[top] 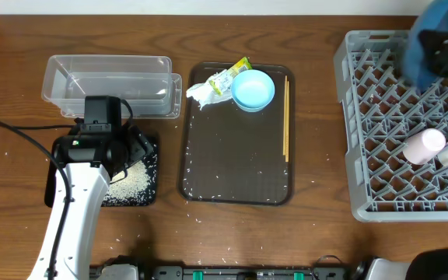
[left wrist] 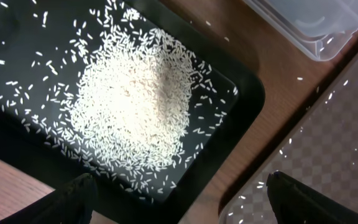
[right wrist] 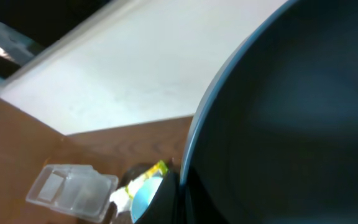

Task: Sort waste into correct bins and load items into the dishwasher rack
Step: 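Lower the blue plate into the rack's back section and release it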

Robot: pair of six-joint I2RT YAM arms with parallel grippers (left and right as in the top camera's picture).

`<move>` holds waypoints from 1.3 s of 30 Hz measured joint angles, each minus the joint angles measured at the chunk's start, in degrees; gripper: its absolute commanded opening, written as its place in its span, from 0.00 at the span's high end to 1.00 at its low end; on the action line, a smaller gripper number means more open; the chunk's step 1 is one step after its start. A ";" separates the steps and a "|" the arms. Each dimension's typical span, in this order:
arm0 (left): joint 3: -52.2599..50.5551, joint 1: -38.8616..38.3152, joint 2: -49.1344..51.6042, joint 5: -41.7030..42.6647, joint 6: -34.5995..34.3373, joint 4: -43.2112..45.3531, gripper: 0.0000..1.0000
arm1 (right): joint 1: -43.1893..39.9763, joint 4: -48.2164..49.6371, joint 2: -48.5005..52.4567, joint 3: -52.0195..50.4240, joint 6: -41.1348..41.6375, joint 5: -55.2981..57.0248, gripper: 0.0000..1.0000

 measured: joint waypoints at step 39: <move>0.02 0.00 0.00 0.02 0.00 -0.07 0.10 | -11.17 31.67 23.39 -0.11 32.30 -22.58 0.99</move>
